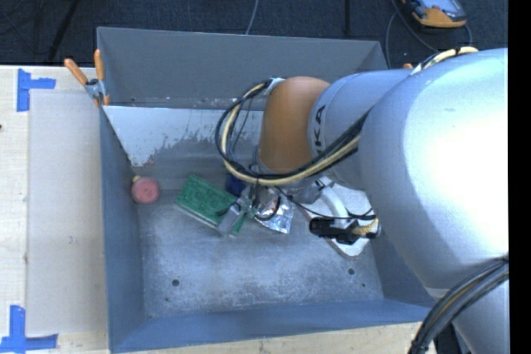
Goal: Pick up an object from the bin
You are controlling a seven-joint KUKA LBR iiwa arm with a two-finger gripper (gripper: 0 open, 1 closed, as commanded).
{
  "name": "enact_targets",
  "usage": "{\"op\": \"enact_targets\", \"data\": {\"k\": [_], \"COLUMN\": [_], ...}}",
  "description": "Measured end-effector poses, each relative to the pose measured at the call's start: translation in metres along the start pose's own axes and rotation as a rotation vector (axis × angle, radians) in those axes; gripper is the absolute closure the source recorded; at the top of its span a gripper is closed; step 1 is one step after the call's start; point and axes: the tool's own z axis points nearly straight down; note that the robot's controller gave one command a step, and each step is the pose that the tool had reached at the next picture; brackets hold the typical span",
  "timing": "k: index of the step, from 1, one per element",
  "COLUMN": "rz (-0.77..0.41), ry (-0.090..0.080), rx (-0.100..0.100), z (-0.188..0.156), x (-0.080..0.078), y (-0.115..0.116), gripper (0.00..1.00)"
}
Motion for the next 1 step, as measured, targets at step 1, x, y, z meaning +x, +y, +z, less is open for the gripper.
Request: {"op": "enact_targets", "data": {"k": [1], "rz": [-0.002], "ry": [-0.001], "rx": [-0.002], "z": [-0.0032], "x": [-0.0006], "y": [0.0014], "gripper": [1.00]}}
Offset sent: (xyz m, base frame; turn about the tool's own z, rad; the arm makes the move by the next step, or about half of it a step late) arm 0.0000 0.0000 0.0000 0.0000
